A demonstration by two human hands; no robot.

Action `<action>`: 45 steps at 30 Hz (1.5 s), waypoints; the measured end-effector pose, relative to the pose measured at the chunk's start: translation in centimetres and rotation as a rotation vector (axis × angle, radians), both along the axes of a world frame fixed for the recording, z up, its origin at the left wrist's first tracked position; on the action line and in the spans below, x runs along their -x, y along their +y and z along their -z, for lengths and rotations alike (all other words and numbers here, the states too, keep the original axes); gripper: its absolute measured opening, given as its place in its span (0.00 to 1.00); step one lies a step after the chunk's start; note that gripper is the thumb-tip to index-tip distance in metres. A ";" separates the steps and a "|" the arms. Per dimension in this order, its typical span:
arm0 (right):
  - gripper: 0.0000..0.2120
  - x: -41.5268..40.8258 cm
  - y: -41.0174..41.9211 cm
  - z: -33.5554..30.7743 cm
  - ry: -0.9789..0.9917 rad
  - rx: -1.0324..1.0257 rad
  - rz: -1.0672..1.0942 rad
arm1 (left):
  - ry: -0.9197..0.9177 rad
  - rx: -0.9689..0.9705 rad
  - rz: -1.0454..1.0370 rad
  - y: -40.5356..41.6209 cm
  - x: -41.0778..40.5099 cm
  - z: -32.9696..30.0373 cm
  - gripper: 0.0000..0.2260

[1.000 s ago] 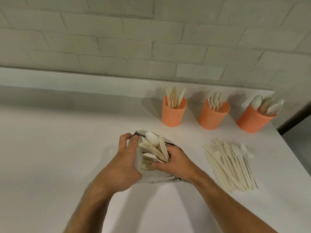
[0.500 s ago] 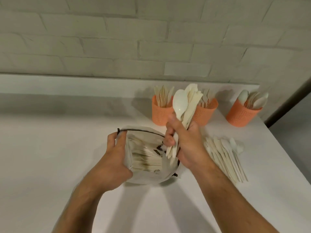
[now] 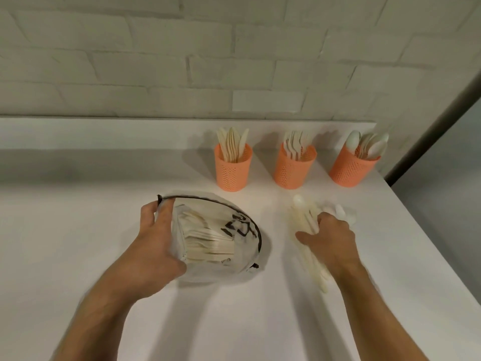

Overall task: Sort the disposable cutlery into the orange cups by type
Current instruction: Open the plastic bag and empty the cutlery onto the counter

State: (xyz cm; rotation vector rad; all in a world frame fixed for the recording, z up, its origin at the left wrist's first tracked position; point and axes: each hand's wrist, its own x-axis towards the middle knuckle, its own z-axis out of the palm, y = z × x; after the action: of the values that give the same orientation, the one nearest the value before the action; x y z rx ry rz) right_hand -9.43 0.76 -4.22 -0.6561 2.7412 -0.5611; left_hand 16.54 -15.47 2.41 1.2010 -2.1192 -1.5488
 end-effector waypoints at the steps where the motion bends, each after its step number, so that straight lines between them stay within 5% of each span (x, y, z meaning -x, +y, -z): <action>1: 0.20 0.0 0.1 -0.2 -0.011 -0.026 -0.002 | -0.007 0.001 0.001 0.0 0.0 -0.1 0.46; 7: 0.22 -0.8 0.1 -4.7 -0.049 -0.165 -0.046 | -0.074 0.042 0.061 0.0 -0.2 -0.6 0.48; 10: 0.11 -3.3 -1.3 -8.1 0.069 0.165 -0.231 | -0.120 0.059 0.099 0.1 -0.4 -0.8 0.49; 13: 0.13 -8.0 -4.3 -9.9 -0.096 0.361 -0.571 | -0.141 0.064 0.127 0.0 -0.8 -0.9 0.50; 18: 0.14 -12.3 -10.4 -3.5 0.065 -0.067 -0.969 | -0.146 0.085 0.182 0.0 -1.7 -0.9 0.50; 22: 0.19 -12.8 -11.8 -1.9 0.191 -0.403 -0.994 | -0.128 0.092 0.204 0.1 -2.5 -0.8 0.47; 31: 0.17 -14.3 -11.3 0.0 0.414 -0.324 -1.015 | -0.128 0.083 0.170 0.3 -3.2 -0.1 0.46; 45: 0.15 -14.2 -11.2 0.3 0.292 -0.286 -0.912 | -0.136 0.098 0.160 0.4 -3.4 0.2 0.46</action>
State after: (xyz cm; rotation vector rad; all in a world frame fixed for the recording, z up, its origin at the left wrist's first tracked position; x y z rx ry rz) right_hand 4.76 -10.48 -4.55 -1.8350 2.2931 0.1466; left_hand 19.99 -15.08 2.24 1.1592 -2.4021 -1.4428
